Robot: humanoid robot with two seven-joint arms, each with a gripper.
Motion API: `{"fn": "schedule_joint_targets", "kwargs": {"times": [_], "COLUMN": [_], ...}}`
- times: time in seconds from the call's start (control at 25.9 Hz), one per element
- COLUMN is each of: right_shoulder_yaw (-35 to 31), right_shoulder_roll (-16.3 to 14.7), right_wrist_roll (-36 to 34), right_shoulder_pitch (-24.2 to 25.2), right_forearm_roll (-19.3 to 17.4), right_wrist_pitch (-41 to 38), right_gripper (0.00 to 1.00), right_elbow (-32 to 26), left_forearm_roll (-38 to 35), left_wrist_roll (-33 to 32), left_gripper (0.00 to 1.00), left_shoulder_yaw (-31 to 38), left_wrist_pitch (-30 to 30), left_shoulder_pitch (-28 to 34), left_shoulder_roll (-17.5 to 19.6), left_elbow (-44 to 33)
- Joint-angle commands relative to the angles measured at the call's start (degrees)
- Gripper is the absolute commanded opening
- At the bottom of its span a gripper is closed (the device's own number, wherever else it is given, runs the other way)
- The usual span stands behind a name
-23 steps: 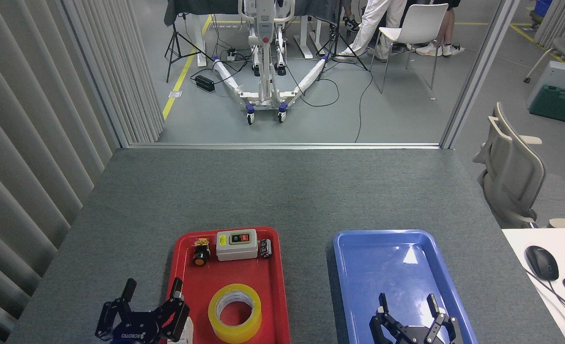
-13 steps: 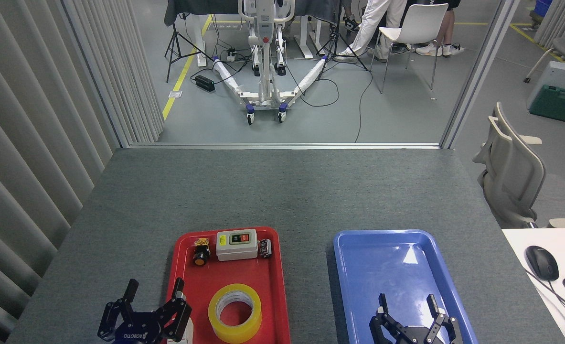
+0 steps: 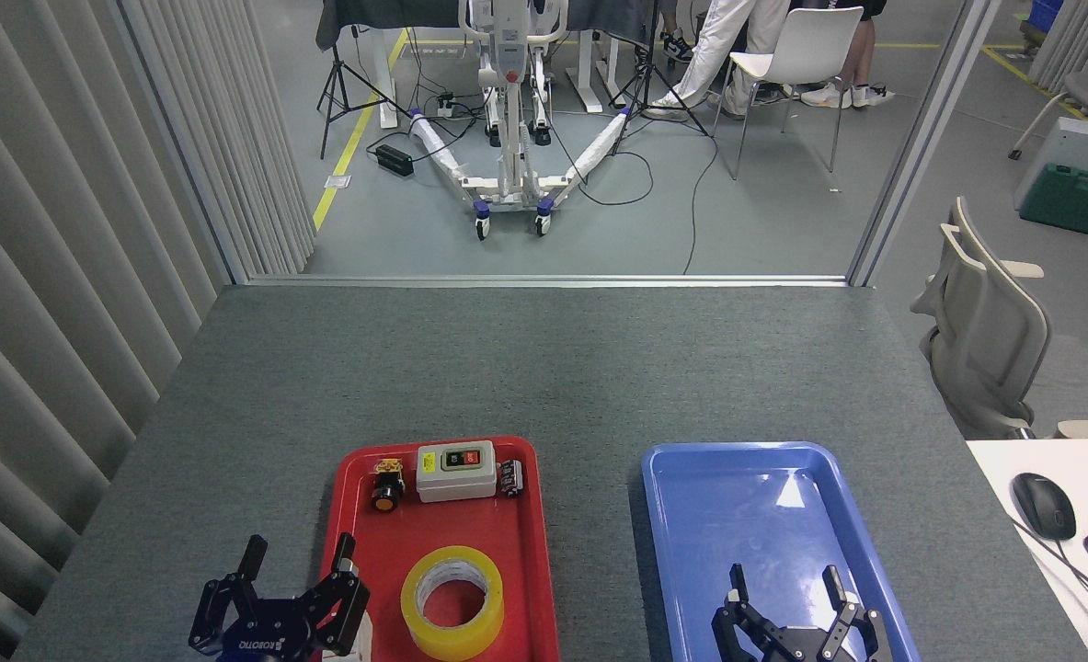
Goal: Place and move tape with both arms
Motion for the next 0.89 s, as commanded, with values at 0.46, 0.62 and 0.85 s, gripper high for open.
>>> {"fn": "schedule_joint_targets", "kwargs": {"times": [0.46,0.62,0.85], "right_shoulder_yaw": [0.0,-0.1,-0.1], "right_shoulder_roll": [0.0,0.0,0.0], "right_wrist_roll": [-0.7,-0.7,-0.7], "right_shoulder_pitch": [0.0,0.0,0.0], "right_forearm_roll": [0.0,0.0,0.0], "right_wrist_pitch": [0.0,0.0,0.0], "right_gripper": [1.00,1.00,1.00], "right_elbow": [0.0,0.0,0.0], "left_forearm_roll": [0.3,0.3,0.3], "left_wrist_roll": [-3.0,-10.7,-19.9], "left_gripper": [1.00,1.00,1.00], "left_shoulder_yaw": [0.0,0.2,-0.4], "left_wrist_pitch": [0.3,0.5,0.1], "left_shoulder_pitch": [-0.1,-0.2,-4.2], "left_shoulder_roll": [1.0,1.0,0.8], "left_elbow": [-0.1,-0.1,-0.1]}}
